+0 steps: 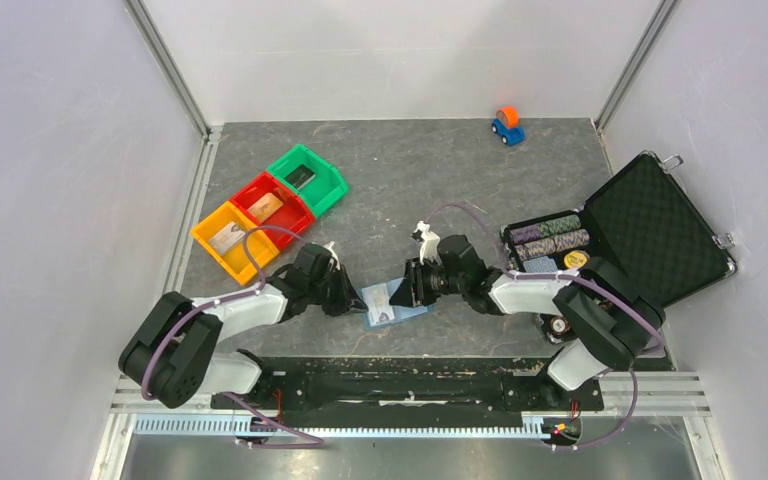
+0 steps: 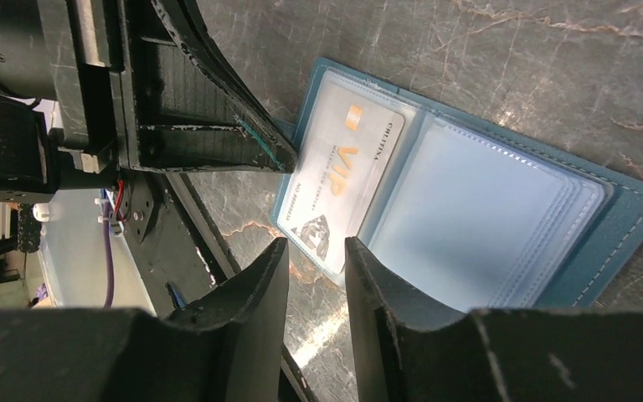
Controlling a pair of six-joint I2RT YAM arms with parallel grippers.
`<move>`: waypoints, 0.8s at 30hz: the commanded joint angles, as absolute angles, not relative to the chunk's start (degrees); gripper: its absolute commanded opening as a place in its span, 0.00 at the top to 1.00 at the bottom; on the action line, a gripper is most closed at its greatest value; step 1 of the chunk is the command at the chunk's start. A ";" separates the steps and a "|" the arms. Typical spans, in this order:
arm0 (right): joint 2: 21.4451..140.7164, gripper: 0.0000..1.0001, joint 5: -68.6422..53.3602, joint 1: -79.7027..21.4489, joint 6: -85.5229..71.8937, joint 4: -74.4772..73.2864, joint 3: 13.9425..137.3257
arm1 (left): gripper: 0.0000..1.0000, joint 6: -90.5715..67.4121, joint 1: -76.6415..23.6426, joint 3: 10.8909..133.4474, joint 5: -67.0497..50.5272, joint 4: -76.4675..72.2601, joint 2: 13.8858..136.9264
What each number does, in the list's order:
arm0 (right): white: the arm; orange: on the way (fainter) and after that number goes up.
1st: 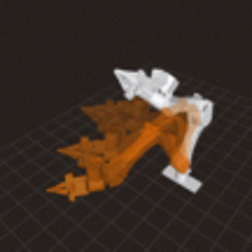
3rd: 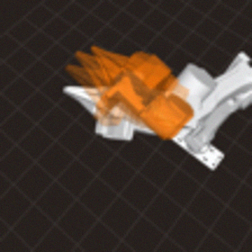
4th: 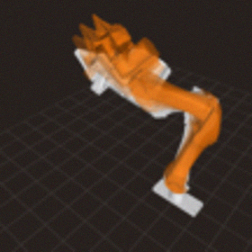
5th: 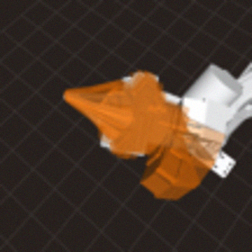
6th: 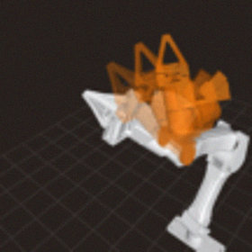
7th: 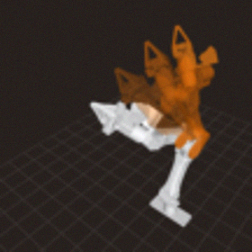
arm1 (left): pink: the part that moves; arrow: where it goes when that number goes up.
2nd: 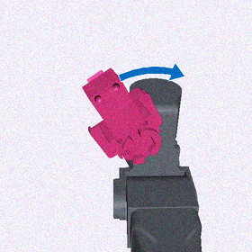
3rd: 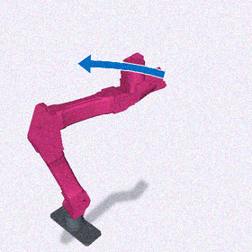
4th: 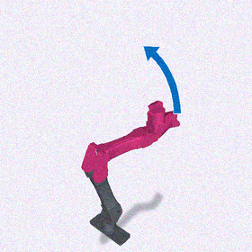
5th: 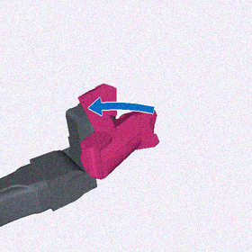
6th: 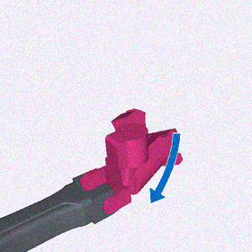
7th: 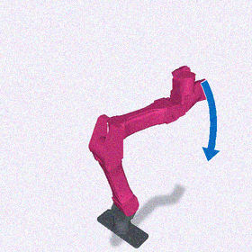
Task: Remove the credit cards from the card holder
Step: Remove the credit card from the card holder.
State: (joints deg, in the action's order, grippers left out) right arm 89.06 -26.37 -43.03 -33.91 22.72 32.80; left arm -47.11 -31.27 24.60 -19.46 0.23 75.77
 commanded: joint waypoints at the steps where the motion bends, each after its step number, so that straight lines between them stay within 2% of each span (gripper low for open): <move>1: 91.06 0.66 -26.91 -43.46 -32.31 25.41 34.65 | 0.89 -48.08 -31.54 22.97 -17.26 -2.46 76.53; 24: 97.21 0.67 -27.23 -43.92 -34.17 30.09 32.42 | 0.89 -47.48 -31.75 21.71 -17.84 -3.16 78.18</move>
